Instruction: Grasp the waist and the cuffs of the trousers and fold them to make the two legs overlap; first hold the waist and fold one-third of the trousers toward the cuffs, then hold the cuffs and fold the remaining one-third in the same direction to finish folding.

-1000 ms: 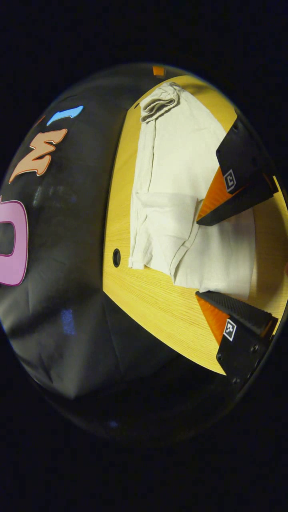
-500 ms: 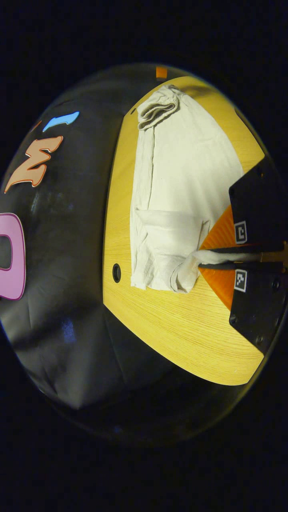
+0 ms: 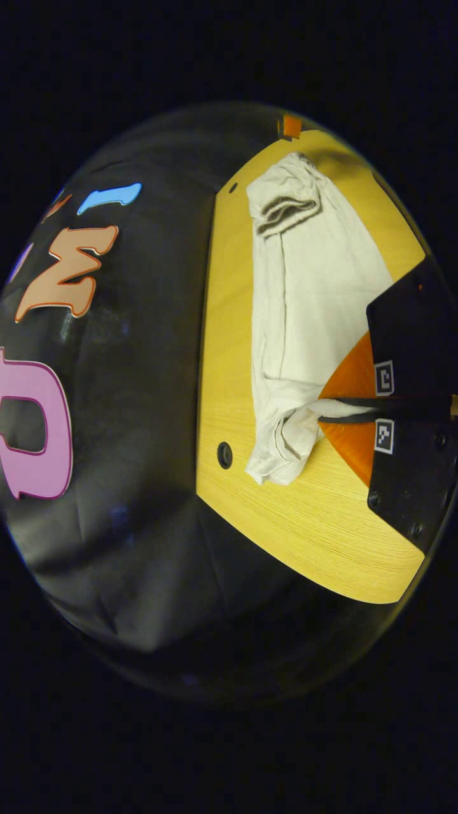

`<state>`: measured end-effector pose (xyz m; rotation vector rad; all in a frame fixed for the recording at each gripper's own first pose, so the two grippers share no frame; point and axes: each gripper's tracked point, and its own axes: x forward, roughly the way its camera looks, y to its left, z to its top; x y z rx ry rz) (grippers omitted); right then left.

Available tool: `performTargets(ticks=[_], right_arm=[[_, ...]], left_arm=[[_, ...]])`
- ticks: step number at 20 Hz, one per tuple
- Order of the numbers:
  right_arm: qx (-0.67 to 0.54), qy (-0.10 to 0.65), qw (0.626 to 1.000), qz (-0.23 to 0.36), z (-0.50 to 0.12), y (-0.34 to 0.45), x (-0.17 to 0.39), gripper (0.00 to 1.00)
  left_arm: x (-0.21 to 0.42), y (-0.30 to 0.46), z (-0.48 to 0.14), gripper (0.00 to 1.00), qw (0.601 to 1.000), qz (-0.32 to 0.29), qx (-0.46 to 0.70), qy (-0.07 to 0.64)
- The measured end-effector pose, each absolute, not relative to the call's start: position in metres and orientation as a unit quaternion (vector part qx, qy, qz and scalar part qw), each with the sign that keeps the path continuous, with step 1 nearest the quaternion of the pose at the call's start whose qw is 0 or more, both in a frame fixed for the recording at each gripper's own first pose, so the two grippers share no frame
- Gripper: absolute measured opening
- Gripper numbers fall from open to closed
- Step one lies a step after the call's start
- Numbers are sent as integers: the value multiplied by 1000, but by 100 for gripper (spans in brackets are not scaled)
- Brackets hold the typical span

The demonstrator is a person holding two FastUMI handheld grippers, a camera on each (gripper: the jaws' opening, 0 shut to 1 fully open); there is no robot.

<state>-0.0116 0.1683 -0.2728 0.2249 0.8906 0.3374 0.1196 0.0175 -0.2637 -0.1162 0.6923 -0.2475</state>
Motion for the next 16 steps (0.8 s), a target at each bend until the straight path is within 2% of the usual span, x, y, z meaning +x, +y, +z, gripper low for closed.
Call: performTargets(ticks=[9, 16], right_arm=[[142, 422, 882, 153, -265, 109, -23, 94], [144, 415, 887, 142, -259, 56, -35, 94]], left_arm=[[133, -81, -175, 0, 941, -165, -85, 283], [138, -166, -134, 0, 940, -206, -87, 258]])
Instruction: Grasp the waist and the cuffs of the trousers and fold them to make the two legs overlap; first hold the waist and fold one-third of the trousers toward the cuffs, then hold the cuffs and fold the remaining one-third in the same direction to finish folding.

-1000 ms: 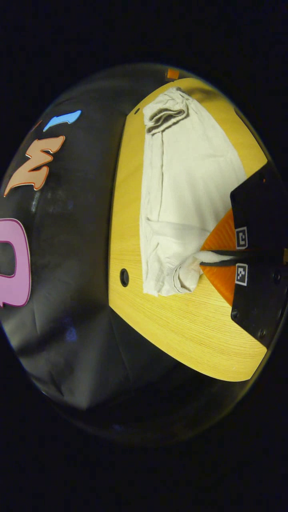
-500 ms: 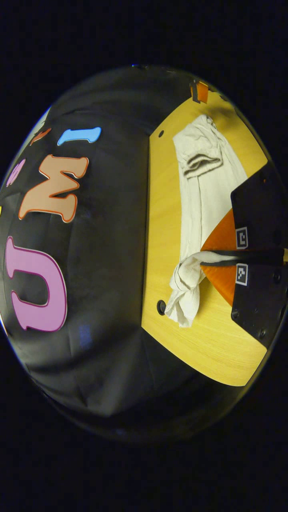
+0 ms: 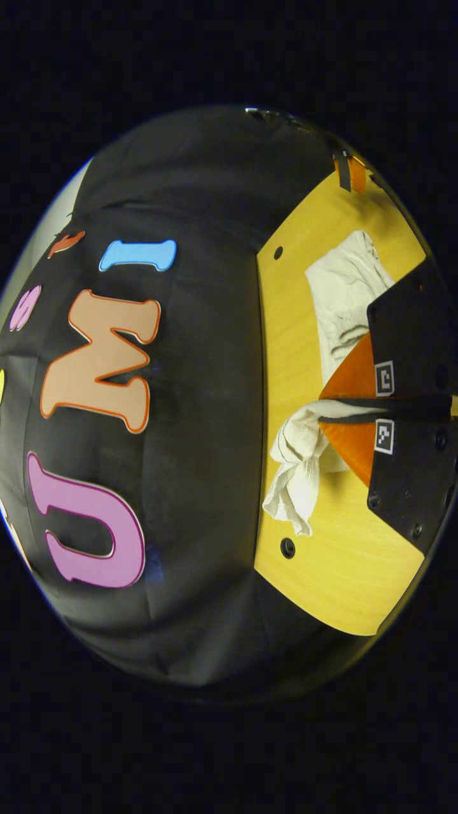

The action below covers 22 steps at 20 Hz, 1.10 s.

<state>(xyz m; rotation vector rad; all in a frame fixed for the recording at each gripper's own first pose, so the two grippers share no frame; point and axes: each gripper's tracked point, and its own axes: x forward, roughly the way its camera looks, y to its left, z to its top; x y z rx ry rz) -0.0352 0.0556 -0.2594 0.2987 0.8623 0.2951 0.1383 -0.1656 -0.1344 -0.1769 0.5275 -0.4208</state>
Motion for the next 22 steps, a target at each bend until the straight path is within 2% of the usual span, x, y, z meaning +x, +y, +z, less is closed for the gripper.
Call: performTargets(ticks=[10, 18, 22], right_arm=[[149, 411, 890, 125, -257, -7, -55, 94], [148, 418, 889, 111, -263, -45, -65, 94], [147, 422, 887, 115, -268, -49, -66, 94]], left_arm=[[135, -290, -106, 0, 928, -275, -67, 243], [116, -389, -119, 0, 904, -337, -83, 249], [96, -424, -148, 0, 894, -355, -64, 267]])
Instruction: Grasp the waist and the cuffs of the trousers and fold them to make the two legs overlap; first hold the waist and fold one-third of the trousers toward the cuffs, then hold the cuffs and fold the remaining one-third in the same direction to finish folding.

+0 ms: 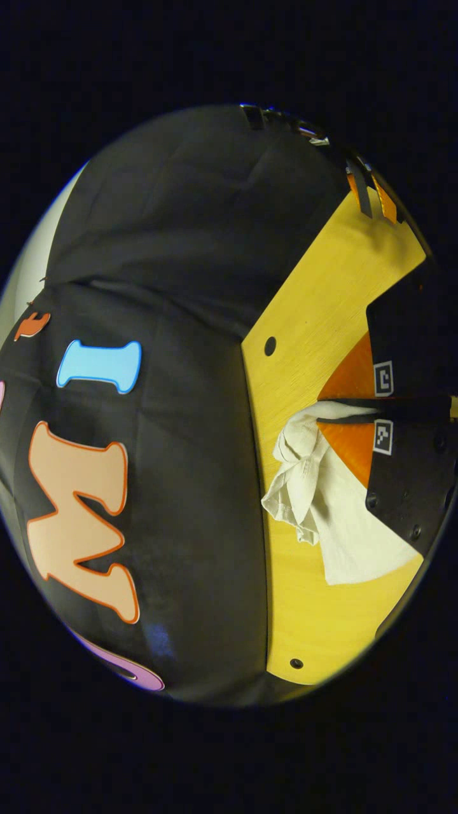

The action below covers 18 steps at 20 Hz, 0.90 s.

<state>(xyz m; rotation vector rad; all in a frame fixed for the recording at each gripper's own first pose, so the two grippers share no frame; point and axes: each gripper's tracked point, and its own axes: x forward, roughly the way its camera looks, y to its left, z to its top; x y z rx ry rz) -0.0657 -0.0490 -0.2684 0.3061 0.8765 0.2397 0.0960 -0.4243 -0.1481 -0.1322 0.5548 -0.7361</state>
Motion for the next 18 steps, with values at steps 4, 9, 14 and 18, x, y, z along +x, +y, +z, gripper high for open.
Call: performTargets(ticks=[4, 9, 14, 18], right_arm=[[150, 420, 886, 126, -269, -46, -61, 94], [147, 409, 889, 143, -259, -30, -45, 94], [146, 364, 906, 159, -230, 6, -14, 96], [136, 316, 924, 170, -195, 45, 8, 96]], left_arm=[[76, -443, -180, 1, 879, -365, -44, 302], [59, -428, -155, 77, 896, -356, -52, 261], [64, -349, -97, 95, 930, -307, -43, 197], [62, -265, -67, 95, 954, -241, -59, 168]])
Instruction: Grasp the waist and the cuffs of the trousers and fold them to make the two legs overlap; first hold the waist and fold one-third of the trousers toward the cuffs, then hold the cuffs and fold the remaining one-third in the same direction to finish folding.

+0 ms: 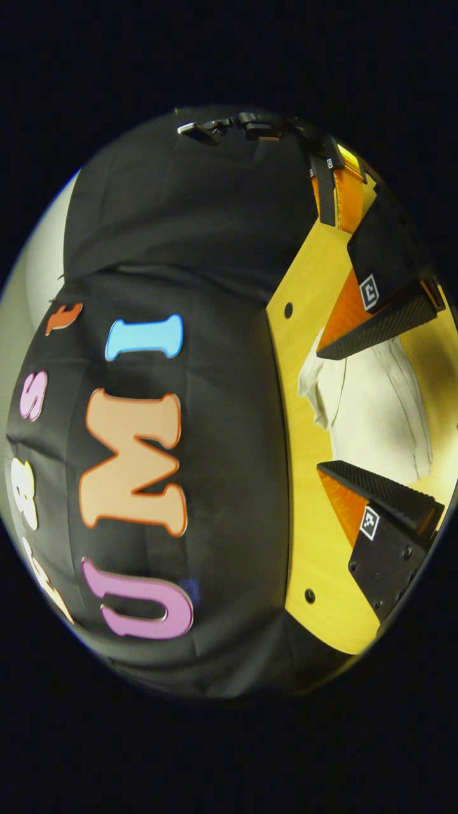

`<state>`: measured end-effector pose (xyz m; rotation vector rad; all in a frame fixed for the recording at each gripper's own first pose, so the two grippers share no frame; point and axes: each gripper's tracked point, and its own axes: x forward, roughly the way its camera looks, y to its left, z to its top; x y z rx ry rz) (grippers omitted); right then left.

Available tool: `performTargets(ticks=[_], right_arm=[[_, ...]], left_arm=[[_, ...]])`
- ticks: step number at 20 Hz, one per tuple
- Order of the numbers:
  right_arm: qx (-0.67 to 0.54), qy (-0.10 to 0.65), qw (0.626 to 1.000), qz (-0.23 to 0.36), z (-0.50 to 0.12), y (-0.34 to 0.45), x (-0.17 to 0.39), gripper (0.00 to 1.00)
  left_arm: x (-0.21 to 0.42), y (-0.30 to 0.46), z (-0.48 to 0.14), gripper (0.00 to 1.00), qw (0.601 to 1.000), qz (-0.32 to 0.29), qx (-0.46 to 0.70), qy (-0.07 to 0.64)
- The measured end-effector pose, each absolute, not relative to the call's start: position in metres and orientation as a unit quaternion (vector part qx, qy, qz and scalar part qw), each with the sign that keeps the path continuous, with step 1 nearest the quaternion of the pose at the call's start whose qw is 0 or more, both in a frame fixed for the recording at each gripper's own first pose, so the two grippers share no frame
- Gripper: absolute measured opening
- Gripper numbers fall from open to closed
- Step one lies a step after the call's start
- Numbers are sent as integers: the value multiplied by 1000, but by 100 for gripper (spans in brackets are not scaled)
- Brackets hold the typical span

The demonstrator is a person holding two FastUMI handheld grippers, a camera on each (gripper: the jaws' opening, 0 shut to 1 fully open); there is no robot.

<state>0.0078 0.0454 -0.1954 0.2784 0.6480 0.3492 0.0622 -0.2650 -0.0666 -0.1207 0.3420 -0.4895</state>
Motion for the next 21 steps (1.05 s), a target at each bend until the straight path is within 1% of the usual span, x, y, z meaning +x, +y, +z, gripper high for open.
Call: performTargets(ticks=[3, 6, 9, 12, 13, 14, 21], right_arm=[[130, 275, 937, 171, -163, 73, 21, 96], [122, 218, 955, 160, -121, 93, 38, 96], [118, 166, 967, 153, -82, 108, 44, 96], [99, 128, 977, 141, -59, 115, 46, 96], [90, 119, 979, 139, -54, 116, 46, 91], [85, 115, 980, 138, -51, 117, 44, 96], [72, 109, 983, 127, -43, 116, 38, 95]], left_arm=[[63, -194, -48, 95, 970, -179, -62, 150], [57, -126, -32, 95, 984, -121, -32, 127], [49, -77, -19, 95, 990, -82, -14, 111], [45, -51, -12, 95, 993, -61, -21, 102], [44, -45, -11, 94, 993, -56, -25, 102], [44, -41, -11, 96, 993, -54, -28, 101], [47, -26, -7, 94, 994, -52, -21, 90]])
